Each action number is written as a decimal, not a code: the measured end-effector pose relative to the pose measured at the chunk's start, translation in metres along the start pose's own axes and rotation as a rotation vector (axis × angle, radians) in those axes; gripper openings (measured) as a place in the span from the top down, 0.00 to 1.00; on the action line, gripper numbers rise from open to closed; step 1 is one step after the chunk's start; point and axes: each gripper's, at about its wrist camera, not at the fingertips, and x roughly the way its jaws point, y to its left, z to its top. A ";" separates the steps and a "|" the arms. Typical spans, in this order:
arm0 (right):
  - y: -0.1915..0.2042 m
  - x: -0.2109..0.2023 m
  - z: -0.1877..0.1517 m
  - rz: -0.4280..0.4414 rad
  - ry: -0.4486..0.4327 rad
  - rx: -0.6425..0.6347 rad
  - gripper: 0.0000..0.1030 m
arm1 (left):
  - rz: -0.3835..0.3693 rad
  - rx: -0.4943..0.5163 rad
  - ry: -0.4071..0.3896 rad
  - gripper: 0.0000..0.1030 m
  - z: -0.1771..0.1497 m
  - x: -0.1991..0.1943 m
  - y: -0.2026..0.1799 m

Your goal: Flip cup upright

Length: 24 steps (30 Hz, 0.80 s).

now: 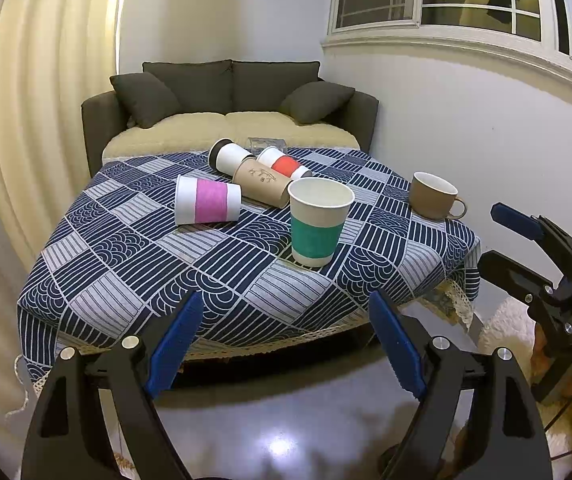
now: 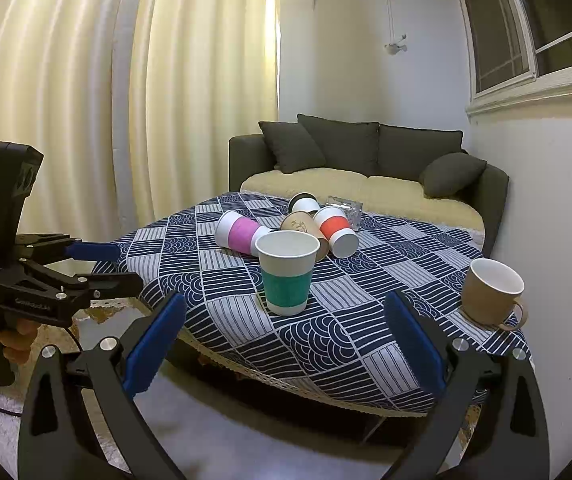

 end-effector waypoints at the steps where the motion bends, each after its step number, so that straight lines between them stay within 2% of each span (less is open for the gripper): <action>1: 0.000 0.000 0.000 -0.002 0.001 0.000 0.05 | -0.002 0.000 0.000 0.20 0.000 0.000 0.000; 24: -0.002 -0.001 0.000 -0.011 0.010 0.007 0.05 | 0.000 -0.018 0.004 0.20 0.000 0.000 0.003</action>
